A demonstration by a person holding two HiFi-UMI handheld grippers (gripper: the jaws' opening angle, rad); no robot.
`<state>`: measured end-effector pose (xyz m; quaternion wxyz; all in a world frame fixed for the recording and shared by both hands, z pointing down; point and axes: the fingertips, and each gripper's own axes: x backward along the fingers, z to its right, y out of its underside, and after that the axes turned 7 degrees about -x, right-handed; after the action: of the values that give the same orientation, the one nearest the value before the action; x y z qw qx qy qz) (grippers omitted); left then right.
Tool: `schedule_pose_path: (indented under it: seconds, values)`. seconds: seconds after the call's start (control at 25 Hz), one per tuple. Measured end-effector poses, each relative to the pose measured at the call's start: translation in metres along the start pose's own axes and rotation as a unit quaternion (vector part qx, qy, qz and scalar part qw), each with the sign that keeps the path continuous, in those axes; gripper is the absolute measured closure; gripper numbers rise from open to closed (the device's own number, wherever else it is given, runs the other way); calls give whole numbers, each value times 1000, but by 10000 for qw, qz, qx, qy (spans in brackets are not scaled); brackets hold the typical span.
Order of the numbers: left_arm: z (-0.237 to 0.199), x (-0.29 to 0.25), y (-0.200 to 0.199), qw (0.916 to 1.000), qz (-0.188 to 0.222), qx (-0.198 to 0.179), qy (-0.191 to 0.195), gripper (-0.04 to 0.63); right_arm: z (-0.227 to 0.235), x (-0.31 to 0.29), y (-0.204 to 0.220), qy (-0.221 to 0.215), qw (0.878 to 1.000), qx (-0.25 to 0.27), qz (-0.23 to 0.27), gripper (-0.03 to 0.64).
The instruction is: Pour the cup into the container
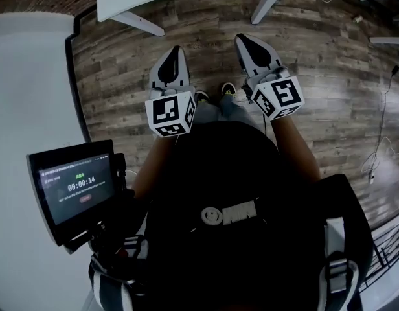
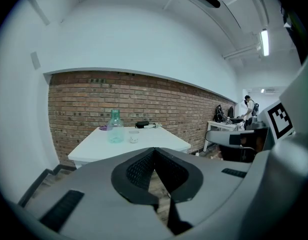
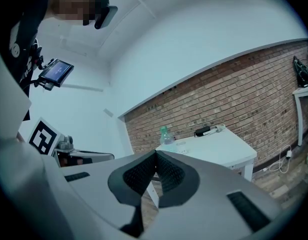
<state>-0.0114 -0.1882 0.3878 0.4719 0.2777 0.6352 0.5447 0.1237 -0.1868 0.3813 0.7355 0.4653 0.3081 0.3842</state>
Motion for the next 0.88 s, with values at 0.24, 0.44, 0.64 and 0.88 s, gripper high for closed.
schedule_pose_path:
  seconds: [0.24, 0.44, 0.64, 0.88]
  values:
    - [-2, -4, 0, 10000, 38, 73, -32, 595, 2, -4, -1, -16, 9999, 70, -71, 614]
    - [-14, -44, -27, 9999, -2, 122, 3, 595, 26, -35, -30, 96, 9998, 85, -168, 614]
    - [-71, -92, -14, 9998, 21, 182, 128, 595, 34, -108, -20, 266, 9991, 184, -269, 614]
    - [-129, -113, -15, 9992, 103, 345, 162, 595, 15, -171, -23, 294, 9982, 371, -358, 614]
